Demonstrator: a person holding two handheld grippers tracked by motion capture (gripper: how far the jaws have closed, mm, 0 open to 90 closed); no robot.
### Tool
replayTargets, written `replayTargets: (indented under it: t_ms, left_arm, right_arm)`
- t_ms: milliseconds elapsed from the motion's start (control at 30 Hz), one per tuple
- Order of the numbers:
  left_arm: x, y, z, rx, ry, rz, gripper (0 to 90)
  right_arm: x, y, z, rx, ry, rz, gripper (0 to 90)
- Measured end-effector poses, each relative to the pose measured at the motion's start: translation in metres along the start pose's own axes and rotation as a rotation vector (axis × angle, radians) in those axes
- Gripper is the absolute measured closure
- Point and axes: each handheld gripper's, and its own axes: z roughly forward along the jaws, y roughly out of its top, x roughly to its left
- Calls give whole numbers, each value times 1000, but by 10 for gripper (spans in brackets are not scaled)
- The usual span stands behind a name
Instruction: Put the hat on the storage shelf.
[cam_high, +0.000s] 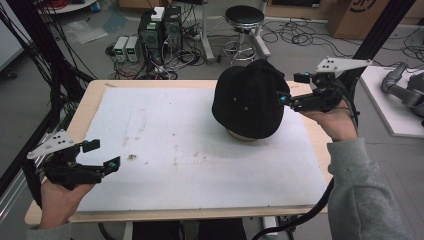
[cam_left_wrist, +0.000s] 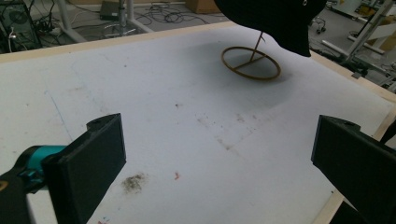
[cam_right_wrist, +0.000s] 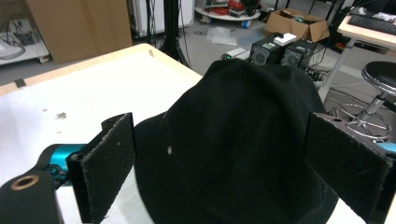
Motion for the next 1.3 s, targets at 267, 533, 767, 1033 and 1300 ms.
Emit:
replayTargets:
  t_ms: [267, 533, 767, 1033, 1300]
  left_arm:
    - [0, 2, 0, -19, -2, 0, 33]
    - [-3, 4, 2, -30, -2, 16, 33]
    - [-5, 3, 8, -26, -5, 14, 33]
    - [-6, 3, 13, -31, -1, 17, 33]
    - [-6, 4, 18, -37, 5, 10, 33]
  right_arm:
    - [14, -26, -20, -35, -69, 28, 97]
    - [20, -57, -32, -87, -126, 92, 97]
    - [23, -85, -40, -118, -158, 149, 97]
    - [24, -114, -42, -134, -185, 196, 97]
    - [25, -125, -49, -129, -208, 210, 97]
